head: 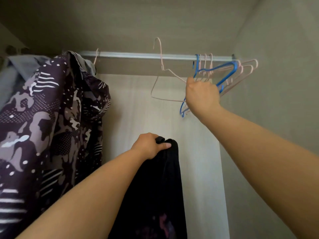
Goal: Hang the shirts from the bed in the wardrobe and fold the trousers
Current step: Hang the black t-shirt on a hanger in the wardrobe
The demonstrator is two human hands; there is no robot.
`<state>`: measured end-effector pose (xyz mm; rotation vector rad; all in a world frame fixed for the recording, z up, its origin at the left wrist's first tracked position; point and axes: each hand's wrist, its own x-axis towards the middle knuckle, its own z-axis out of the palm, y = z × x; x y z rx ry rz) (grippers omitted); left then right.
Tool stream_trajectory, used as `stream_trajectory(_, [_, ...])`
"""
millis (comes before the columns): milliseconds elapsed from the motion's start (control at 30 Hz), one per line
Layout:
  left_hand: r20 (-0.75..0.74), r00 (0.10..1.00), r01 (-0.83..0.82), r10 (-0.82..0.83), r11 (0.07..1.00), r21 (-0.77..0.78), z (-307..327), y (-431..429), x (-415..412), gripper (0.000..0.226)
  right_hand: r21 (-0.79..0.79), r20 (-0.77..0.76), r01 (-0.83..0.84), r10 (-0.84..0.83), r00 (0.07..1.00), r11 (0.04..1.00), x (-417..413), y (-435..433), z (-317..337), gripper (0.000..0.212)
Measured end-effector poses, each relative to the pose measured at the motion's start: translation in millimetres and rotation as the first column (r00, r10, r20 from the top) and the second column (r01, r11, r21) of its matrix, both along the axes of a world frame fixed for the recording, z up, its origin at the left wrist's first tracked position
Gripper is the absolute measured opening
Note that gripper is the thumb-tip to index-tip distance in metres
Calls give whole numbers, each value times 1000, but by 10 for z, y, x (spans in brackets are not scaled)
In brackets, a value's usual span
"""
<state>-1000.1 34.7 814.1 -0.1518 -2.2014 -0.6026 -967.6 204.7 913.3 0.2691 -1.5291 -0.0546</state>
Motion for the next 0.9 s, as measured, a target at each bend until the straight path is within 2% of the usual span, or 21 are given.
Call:
stream_trajectory(67, [122, 991, -44, 56, 994, -97, -192, -43, -46, 54, -8, 38, -41, 41, 998, 999, -24, -46, -222, 27])
stream_trajectory(167, [230, 971, -35, 64, 991, -130, -552, -54, -152, 54, -8, 69, -77, 78, 995, 997, -120, -74, -634, 30])
stream_trajectory(233, [255, 967, 2, 9, 999, -40, -755, -83, -216, 50, -32, 102, -117, 120, 987, 993, -208, -70, -920, 32])
stream_trajectory(300, [241, 968, 40, -71, 990, 133, -926, -133, -251, 47, -101, 154, -168, 182, 971, 981, -313, -54, -1204, 27])
stream_trajectory(367, [204, 965, 90, -163, 942, 324, -1063, -184, -263, 39, -204, 192, -232, 271, 943, 951, -449, -35, -1499, 19])
stream_trajectory(467, [175, 938, 155, -298, 816, 557, -1289, -246, -279, 25, -370, 240, -330, 432, 869, 868, -636, -15, -2043, 21])
stream_trajectory(533, [157, 934, 148, -319, 751, 644, -1456, -300, -262, 20, -493, 273, -369, 543, 794, 788, -716, -4, -2415, 25])
stream_trajectory(600, [115, 944, 140, -308, 694, 706, -1652, -359, -239, 21, -623, 296, -410, 686, 665, 666, -801, 25, -2771, 23])
stream_trajectory(667, [65, 973, 93, -223, 633, 769, -1875, -428, -213, 28, -722, 289, -441, 812, 508, 533, -867, 57, -3172, 23])
stream_trajectory(733, [38, 989, 44, -146, 520, 853, -2033, -492, -186, 32, -774, 272, -446, 871, 409, 450, -935, 99, -3558, 24])
stream_trajectory(833, [2, 993, 33, -117, 300, 953, -2162, -594, -110, 42, -804, 331, -388, 882, 335, 450, -999, 172, -4062, 27])
stream_trajectory(900, [-65, 988, 92, -141, 192, 977, -2231, -677, -57, 58, -809, 379, -350, 874, 305, 473, -1030, 240, -4337, 29])
